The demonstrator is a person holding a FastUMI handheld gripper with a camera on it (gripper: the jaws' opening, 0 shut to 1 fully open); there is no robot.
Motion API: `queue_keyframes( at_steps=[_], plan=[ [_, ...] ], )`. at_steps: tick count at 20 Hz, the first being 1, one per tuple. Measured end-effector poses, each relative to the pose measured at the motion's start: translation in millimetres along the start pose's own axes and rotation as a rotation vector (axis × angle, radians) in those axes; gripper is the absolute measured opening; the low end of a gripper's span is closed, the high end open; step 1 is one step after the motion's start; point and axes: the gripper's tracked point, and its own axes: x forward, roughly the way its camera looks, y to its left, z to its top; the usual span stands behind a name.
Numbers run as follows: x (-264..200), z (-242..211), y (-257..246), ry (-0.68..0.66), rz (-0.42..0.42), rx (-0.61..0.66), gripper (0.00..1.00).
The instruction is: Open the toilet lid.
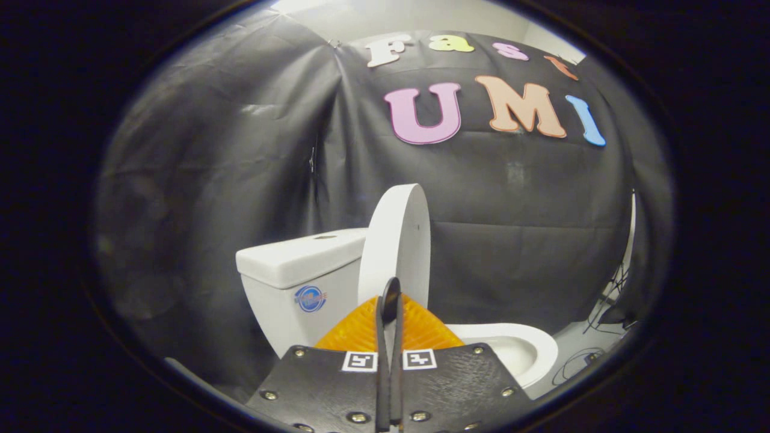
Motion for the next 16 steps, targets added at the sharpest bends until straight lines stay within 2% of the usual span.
queue_keyframes(
  at_steps=[16],
  plan=[
    [8.3,-0.7,24.2,-0.028,0.045,-0.067,0.02]
  ],
)
